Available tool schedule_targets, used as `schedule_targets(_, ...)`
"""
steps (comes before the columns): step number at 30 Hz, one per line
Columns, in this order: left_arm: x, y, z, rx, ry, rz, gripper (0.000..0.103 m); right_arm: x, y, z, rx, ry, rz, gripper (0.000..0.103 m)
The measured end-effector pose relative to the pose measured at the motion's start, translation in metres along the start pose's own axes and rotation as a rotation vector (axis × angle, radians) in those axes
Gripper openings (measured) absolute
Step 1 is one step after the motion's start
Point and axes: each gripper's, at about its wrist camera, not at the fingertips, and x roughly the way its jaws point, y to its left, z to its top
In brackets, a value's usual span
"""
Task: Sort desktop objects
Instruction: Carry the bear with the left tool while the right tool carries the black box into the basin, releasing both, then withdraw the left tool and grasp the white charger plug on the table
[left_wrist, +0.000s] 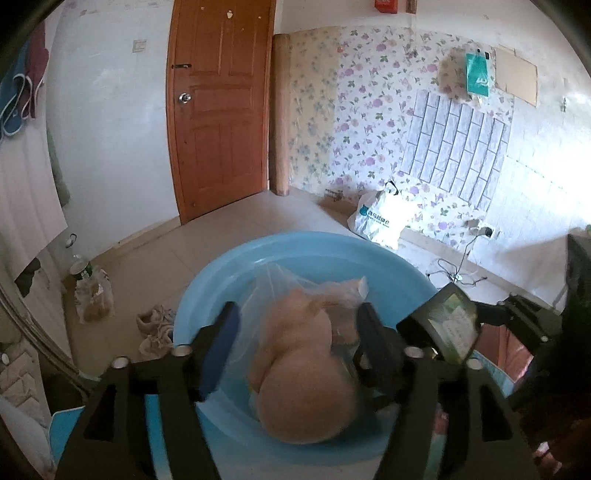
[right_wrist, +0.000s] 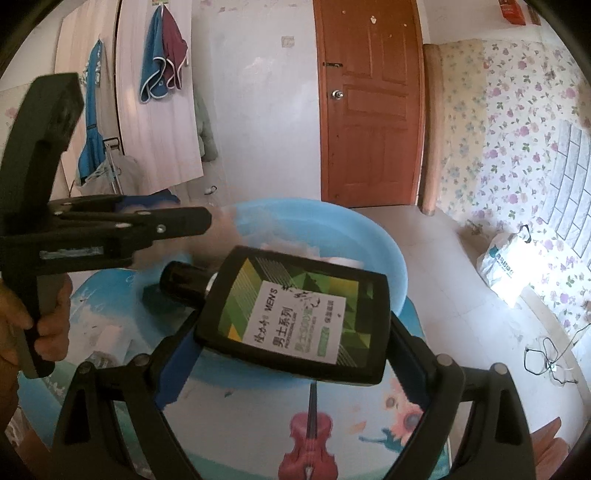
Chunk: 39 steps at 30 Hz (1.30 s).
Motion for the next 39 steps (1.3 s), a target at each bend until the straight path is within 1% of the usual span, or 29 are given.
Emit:
schedule_targets(3,-0.003,0.003,-0.004,-0.006,-0.005,0.012,0.08,0.011,-0.001,0.007,-0.012,-0.012,-0.025,0.093)
schedule_targets(7,-0.009,0.008,-0.012,-0.02,0.004,0.037,0.081,0.024,-0.006,0.02,0.001,-0.013,-0.011,0.093)
schedule_targets(10,-0.022,0.016,-0.022,-0.034,0.007,0.063,0.082,0.029,0.0,0.029,-0.025,-0.021,-0.029,0.093)
schedule_targets(12,-0.031,0.022,-0.03,-0.04,0.003,0.088,0.083,0.029,0.005,0.035,-0.02,-0.029,-0.015,0.092)
schedule_targets(14,-0.042,0.029,-0.038,-0.055,0.001,0.116,0.085,0.022,0.011,0.039,-0.006,-0.065,0.016,0.092)
schedule_targets(16,-0.05,0.036,-0.044,-0.075,0.002,0.129,0.085,0.013,0.02,0.043,-0.02,-0.099,0.023,0.092)
schedule_targets(18,-0.058,0.043,-0.054,-0.087,0.008,0.149,0.085,0.011,0.028,0.043,-0.038,-0.095,0.021,0.092)
schedule_targets(20,-0.066,0.047,-0.065,-0.088,0.016,0.187,0.086,0.008,0.03,0.04,-0.036,-0.079,0.027,0.092)
schedule_targets(22,-0.072,0.054,-0.079,-0.109,0.036,0.207,0.086,0.004,0.031,0.033,-0.021,-0.063,0.026,0.092)
schedule_targets(25,-0.075,0.065,-0.101,-0.175,0.078,0.2,0.088,-0.007,0.032,0.021,-0.006,-0.053,0.017,0.092)
schedule_targets(29,-0.073,0.068,-0.13,-0.211,0.134,0.214,0.089,-0.023,0.036,0.004,0.012,-0.05,0.007,0.092)
schedule_targets(32,-0.066,0.068,-0.145,-0.235,0.173,0.2,0.089,-0.031,0.039,-0.008,0.02,-0.03,0.014,0.092)
schedule_targets(34,-0.062,0.068,-0.152,-0.235,0.186,0.198,0.089,-0.033,0.041,-0.014,0.02,-0.013,0.018,0.092)
schedule_targets(39,-0.047,0.065,-0.161,-0.249,0.218,0.168,0.089,-0.033,0.047,-0.027,0.02,0.027,0.04,0.091)
